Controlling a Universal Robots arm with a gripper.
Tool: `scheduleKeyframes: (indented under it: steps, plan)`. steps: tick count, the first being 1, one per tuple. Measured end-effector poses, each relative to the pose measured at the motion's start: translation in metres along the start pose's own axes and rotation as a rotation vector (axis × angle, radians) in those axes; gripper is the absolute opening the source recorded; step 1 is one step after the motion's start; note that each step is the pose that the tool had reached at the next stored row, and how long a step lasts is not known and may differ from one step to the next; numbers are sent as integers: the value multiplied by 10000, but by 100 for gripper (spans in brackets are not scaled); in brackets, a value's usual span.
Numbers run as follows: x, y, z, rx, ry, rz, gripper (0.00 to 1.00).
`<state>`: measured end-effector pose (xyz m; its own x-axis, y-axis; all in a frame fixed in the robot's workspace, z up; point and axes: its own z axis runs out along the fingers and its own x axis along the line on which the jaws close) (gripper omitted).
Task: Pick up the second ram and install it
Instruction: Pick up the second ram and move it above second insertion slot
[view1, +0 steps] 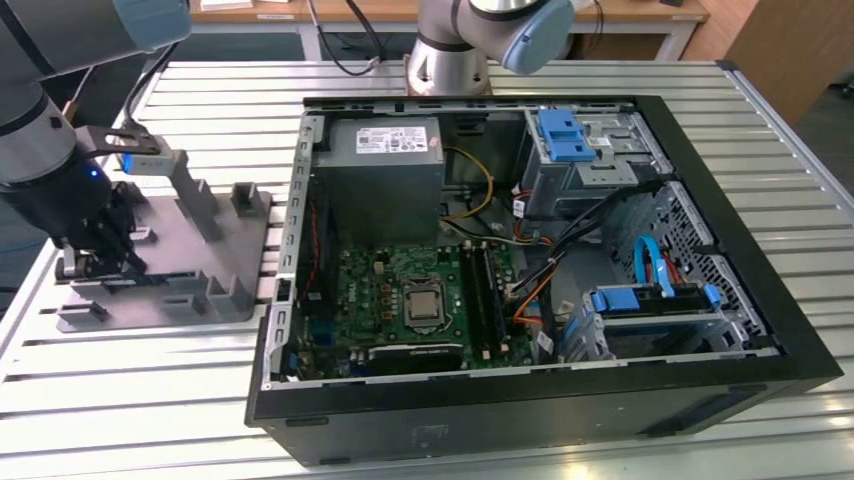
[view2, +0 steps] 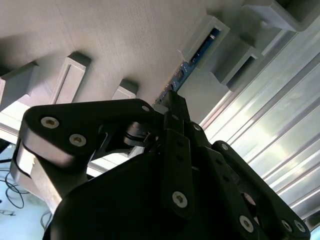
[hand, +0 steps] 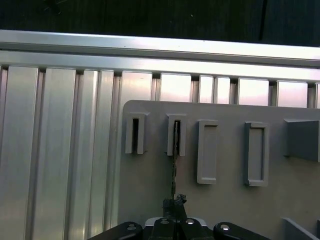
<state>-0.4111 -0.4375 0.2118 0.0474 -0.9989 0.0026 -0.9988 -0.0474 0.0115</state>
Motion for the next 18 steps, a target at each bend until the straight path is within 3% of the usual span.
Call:
scheduleKeyframes:
  steps: [5,7,10,11,18]
  plan:
    - [0,0,0,0,0,-2,11]
    - [0,0,0,0,0,-3,23]
    - [0,0,0,0,0,-4,29]
    - [0,0,0,0,0,-5,36]
    - [0,-1,55,-4,10,-34,36]
